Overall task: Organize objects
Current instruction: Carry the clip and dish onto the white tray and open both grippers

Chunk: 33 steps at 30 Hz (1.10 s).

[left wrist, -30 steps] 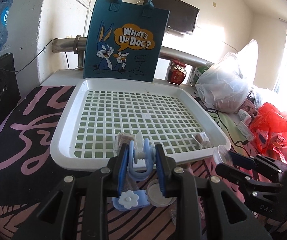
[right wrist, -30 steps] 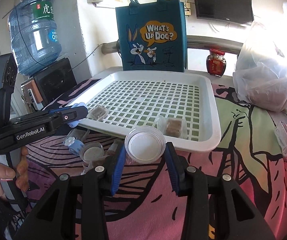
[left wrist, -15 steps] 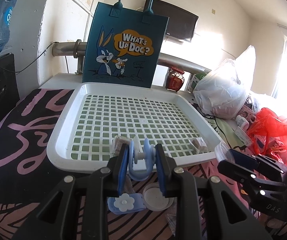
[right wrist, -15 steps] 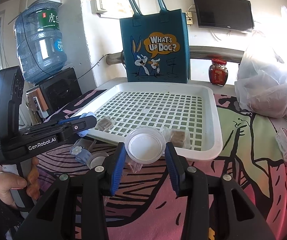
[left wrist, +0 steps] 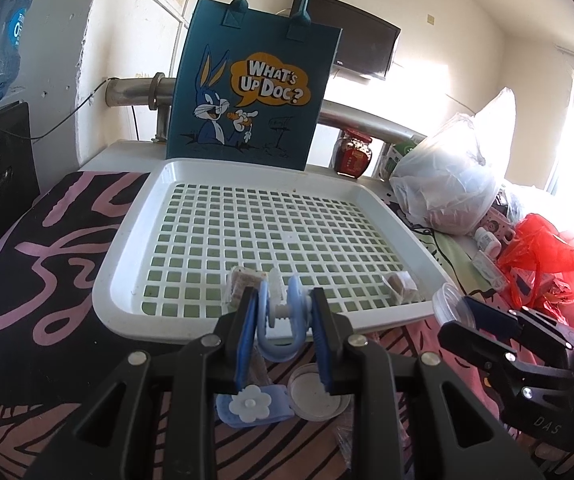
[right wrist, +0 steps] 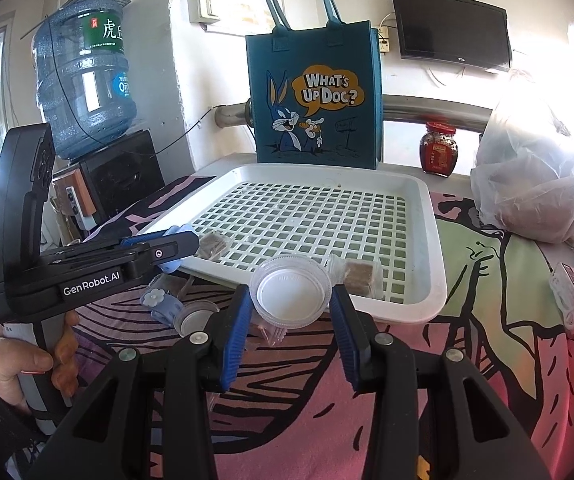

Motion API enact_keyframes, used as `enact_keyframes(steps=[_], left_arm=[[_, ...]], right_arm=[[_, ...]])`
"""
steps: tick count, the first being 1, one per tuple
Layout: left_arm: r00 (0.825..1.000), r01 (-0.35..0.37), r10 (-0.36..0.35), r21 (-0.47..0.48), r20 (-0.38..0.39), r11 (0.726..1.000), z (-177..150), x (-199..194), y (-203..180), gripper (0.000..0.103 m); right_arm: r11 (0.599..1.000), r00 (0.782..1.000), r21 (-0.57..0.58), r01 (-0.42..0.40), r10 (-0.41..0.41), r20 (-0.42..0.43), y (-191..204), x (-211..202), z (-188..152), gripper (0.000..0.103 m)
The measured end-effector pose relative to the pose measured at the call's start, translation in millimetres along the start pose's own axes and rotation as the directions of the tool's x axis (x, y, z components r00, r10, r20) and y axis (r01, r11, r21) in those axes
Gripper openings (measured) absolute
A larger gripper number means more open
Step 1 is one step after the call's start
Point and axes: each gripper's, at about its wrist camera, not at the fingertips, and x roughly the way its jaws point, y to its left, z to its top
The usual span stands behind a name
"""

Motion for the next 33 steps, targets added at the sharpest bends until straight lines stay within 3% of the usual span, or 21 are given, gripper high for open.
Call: enact_keyframes(steps=[33], left_arm=[[0.999, -0.037, 0.038, 0.020, -0.021, 0.999, -0.1, 3.6, -2.9, 0.026]], right_arm=[[1.000, 1.000, 0.025, -0.007, 0.007, 0.016, -4.9, -1.8, 1.1, 0.040]])
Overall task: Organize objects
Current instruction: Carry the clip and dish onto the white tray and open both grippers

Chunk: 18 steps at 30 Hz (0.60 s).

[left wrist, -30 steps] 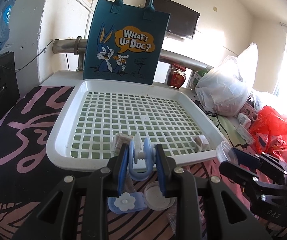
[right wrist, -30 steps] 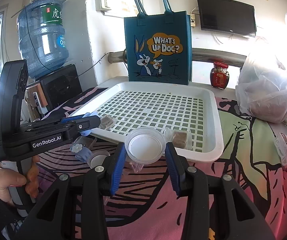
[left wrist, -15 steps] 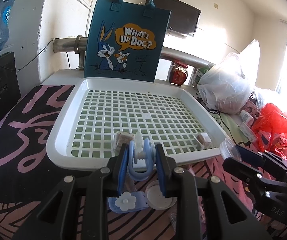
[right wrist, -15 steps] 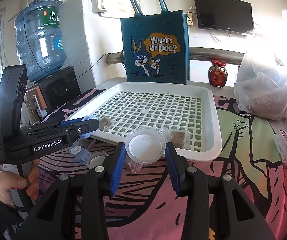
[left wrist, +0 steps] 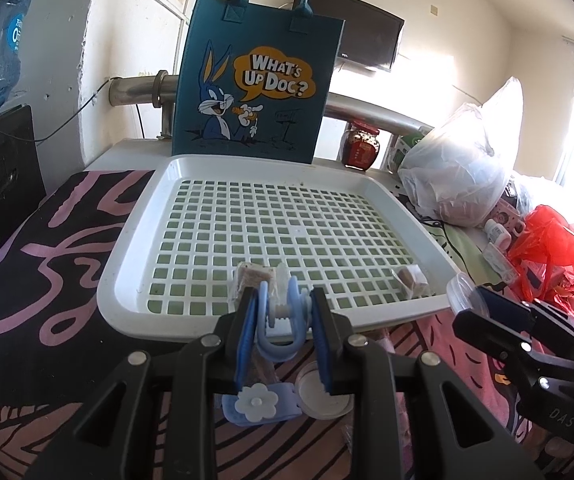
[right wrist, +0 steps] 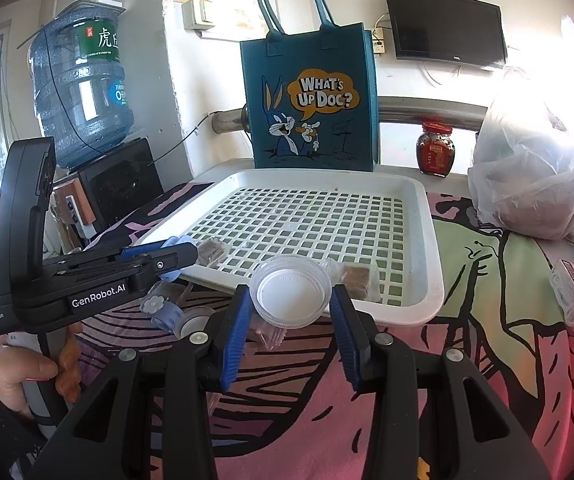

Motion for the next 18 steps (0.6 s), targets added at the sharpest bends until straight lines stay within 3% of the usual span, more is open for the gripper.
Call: enact_keyframes(steps=[11, 18], left_arm=[[1.000, -0.012, 0.012, -0.010, 0.019, 1.000, 3.8, -3.4, 5.5, 0.026], [0.996, -0.052, 0.060, -0.116, 0.068, 0.992, 13.0, -11.6, 38.1, 0.026]], right_arm=[[1.000, 1.000, 0.014, -0.016, 0.016, 0.006, -2.4, 1.8, 1.5, 0.040], [0.999, 0.998, 0.021, -0.047, 0.047, 0.034, -3.3, 9.9, 9.6, 0.040]])
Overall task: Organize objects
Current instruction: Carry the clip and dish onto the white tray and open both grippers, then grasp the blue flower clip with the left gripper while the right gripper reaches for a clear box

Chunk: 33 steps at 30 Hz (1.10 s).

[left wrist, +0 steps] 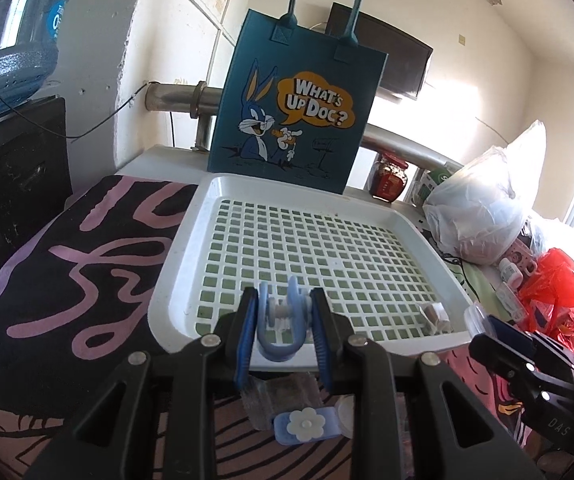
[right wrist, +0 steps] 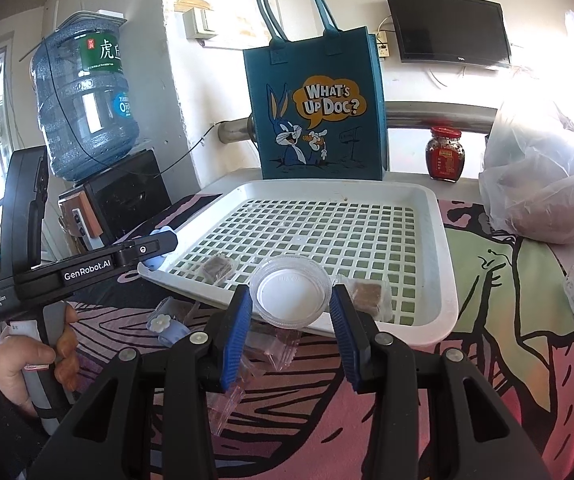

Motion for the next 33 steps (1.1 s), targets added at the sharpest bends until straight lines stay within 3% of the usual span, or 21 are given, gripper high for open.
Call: enact_keyframes(steps=[9, 15, 19, 21, 23, 25, 27, 28, 30, 33], left_arm=[[0.999, -0.035, 0.036, -0.121, 0.007, 0.992, 6.4, 5.7, 36.8, 0.026], [0.998, -0.050, 0.047, -0.067, -0.036, 0.997, 1.4, 18.6, 23.0, 0.026], [0.997, -0.051, 0.046, -0.076, -0.067, 0.996, 1.7, 25.8, 24.1, 0.026], [0.990, -0.080, 0.069, -0.081, -0.123, 0.993, 1.5, 37.0, 26.2, 0.025], [0.990, -0.087, 0.077, -0.077, -0.120, 0.993, 1.1, 37.3, 24.3, 0.025], [0.989, -0.092, 0.085, -0.057, -0.125, 0.994, 0.4, 38.3, 20.9, 0.028], [0.991, -0.056, 0.051, -0.041, -0.125, 0.998, 0.1, 38.7, 17.5, 0.043], [0.992, -0.036, 0.031, -0.034, -0.123, 0.999, 0.1, 38.4, 15.8, 0.047], [0.994, -0.024, 0.021, -0.022, -0.110, 0.999, 0.3, 35.8, 13.0, 0.066], [0.997, -0.012, 0.010, -0.031, -0.073, 0.999, 1.2, 28.5, 14.7, 0.071]], right_arm=[[0.995, 0.999, 0.086, -0.050, 0.051, -0.013, -15.3, 15.7, 6.6, 0.040], [0.984, 0.995, 0.167, -0.069, 0.079, -0.056, -29.4, 28.8, 6.7, 0.040], [0.987, 0.993, 0.145, -0.064, 0.077, -0.086, -23.1, 42.3, 11.2, 0.040], [0.994, 0.992, 0.107, -0.037, 0.049, -0.113, -14.7, 50.2, 13.3, 0.040], [0.998, 0.985, 0.067, -0.004, 0.015, -0.172, -6.4, 61.9, 13.0, 0.040], [0.998, 0.983, 0.067, 0.022, -0.009, -0.185, -6.4, 66.2, 11.9, 0.050], [0.996, 0.983, 0.088, 0.029, -0.013, -0.183, -11.1, 65.7, 11.0, 0.087], [0.994, 0.985, 0.104, 0.029, -0.011, -0.171, -14.6, 63.2, 10.8, 0.090], [0.989, 0.989, 0.149, 0.020, 0.002, -0.145, -23.6, 57.7, 9.9, 0.092], [0.978, 0.996, 0.210, -0.011, 0.028, -0.079, -34.0, 44.2, 9.5, 0.092]])
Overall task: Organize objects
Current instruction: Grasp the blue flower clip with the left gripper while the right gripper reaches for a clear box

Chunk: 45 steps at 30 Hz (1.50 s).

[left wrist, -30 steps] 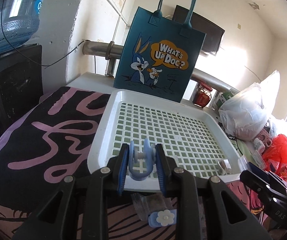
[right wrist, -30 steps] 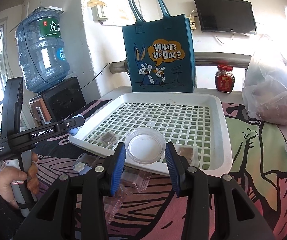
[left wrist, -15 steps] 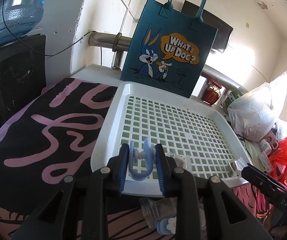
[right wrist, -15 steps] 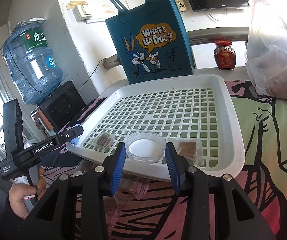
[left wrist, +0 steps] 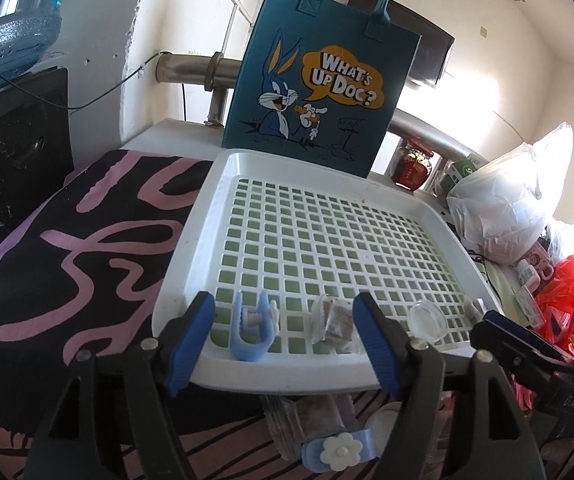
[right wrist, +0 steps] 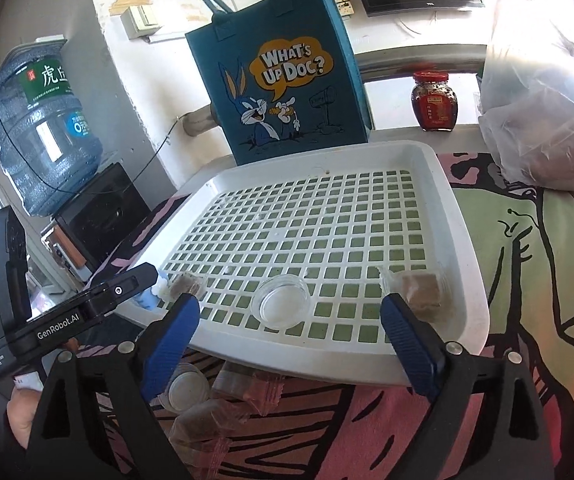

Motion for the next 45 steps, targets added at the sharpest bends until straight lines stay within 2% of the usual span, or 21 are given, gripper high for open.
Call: enact_keyframes(steps=[3, 5, 8, 10, 12, 13, 15, 17, 19, 22, 23, 25, 27, 28, 34, 36, 38, 39, 41, 43, 45], left_arm=[[0.997, 0.017, -0.017, 0.005, 0.071, 1.000, 0.0, -15.2, 1.1, 0.071], [0.995, 0.036, -0.041, 0.052, 0.096, 0.998, -1.3, -27.5, -3.9, 0.072], [0.991, 0.105, -0.114, 0.125, 0.067, 0.987, -4.0, -36.4, -19.0, 0.075], [0.997, 0.077, -0.080, 0.180, 0.010, 0.981, -8.0, -30.8, -33.6, 0.075], [0.998, -0.003, 0.015, 0.218, -0.057, 0.976, -14.5, -19.0, -41.2, 0.075], [0.995, -0.006, 0.026, 0.207, -0.094, 0.978, -16.9, -13.8, -39.8, 0.075], [0.996, 0.022, -0.005, 0.179, -0.094, 0.984, -15.5, -18.8, -35.7, 0.075], [0.992, 0.087, -0.078, 0.085, -0.099, 0.993, -12.1, -27.5, -22.9, 0.075], [0.992, 0.101, -0.100, 0.013, -0.076, 0.995, -11.6, -42.4, -11.6, 0.074], [0.995, 0.098, -0.099, 0.059, 0.026, 0.993, -19.8, -74.3, -9.1, 0.074], [0.995, 0.088, -0.090, 0.077, 0.033, 0.993, -24.6, -77.8, -9.7, 0.074], [0.994, 0.102, -0.100, 0.079, -0.033, 0.992, -33.6, -67.7, -11.3, 0.074], [0.979, 0.136, -0.126, 0.054, -0.159, 0.989, -39.9, -45.1, -13.1, 0.073], [0.971, 0.148, -0.136, 0.048, -0.197, 0.988, -43.0, -37.5, -14.7, 0.071], [0.979, 0.080, -0.057, 0.112, -0.198, 0.991, -52.1, -30.4, -25.4, 0.069], [0.972, 0.085, -0.058, 0.112, -0.227, 0.990, -54.7, -24.7, -26.8, 0.063], [0.972, 0.089, -0.064, 0.104, -0.226, 0.991, -54.4, -23.0, -26.8, 0.060], [0.969, 0.108, -0.084, 0.095, -0.233, 0.990, -54.4, -21.7, -26.5, 0.054], [0.968, 0.112, -0.086, 0.099, -0.235, 0.989, -54.3, -20.7, -28.3, 0.051], [0.967, 0.110, -0.081, 0.111, -0.240, 0.988, -54.9, -19.7, -30.8, 0.042], [0.965, 0.122, -0.089, 0.121, -0.246, 0.985, -55.8, -19.6, -33.2, 0.040]], right_arm=[[1.000, 0.997, -0.002, 0.003, -0.003, 0.072, 0.4, -17.3, -1.3, 0.092], [0.999, 0.996, -0.035, 0.010, -0.007, 0.087, 4.8, -25.6, -3.7, 0.092], [0.995, 0.998, -0.095, 0.031, -0.027, 0.050, 12.9, -29.9, -8.3, 0.093], [0.993, 0.999, -0.108, 0.043, -0.043, 0.006, 15.3, -27.8, -12.9, 0.093], [0.994, 0.999, -0.104, 0.026, -0.031, -0.044, 17.1, -24.5, -18.6, 0.093], [0.994, 0.998, -0.111, 0.025, -0.032, -0.057, 19.2, -24.2, -21.8, 0.093], [0.991, 0.996, -0.136, 0.012, -0.024, -0.084, 25.7, -25.3, -26.8, 0.093], [0.988, 0.997, -0.156, -0.011, -0.002, -0.082, 32.8, -32.7, -34.0, 0.093], [0.985, 0.998, -0.173, -0.016, 0.007, -0.056, 39.4, -46.4, -39.4, 0.093], [0.981, 0.998, -0.185, -0.065, 0.060, -0.036, 45.0, -63.7, -45.2, 0.093], [0.979, 0.996, -0.188, -0.076, 0.067, -0.051, 46.2, -63.3, -48.2, 0.093], [0.980, 0.989, -0.182, -0.084, 0.060, -0.132, 47.8, -50.0, -57.4, 0.093], [0.982, 0.968, -0.157, -0.109, 0.069, -0.240, 48.9, -31.2, -63.7, 0.093], [0.981, 0.961, -0.141, -0.132, 0.092, -0.260, 48.9, -27.9, -64.8, 0.093], [0.982, 0.961, -0.134, -0.133, 0.095, -0.259, 48.6, -27.8, -65.3, 0.092], [0.979, 0.957, -0.158, -0.129, 0.082, -0.277, 52.9, -24.1, -67.1, 0.083], [0.977, 0.955, -0.180, -0.111, 0.055, -0.293, 56.7, -20.5, -69.0, 0.078], [0.977, 0.956, -0.184, -0.104, 0.047, -0.290, 58.3, -19.6, -69.0, 0.078], [0.976, 0.955, -0.198, -0.093, 0.032, -0.294, 62.0, -16.0, -69.2, 0.078], [0.972, 0.957, -0.227, -0.064, -0.005, -0.291, 66.2, -14.1, -69.6, 0.070], [0.968, 0.957, -0.244, -0.066, -0.008, -0.290, 69.4, -14.0, -70.4, 0.031]])
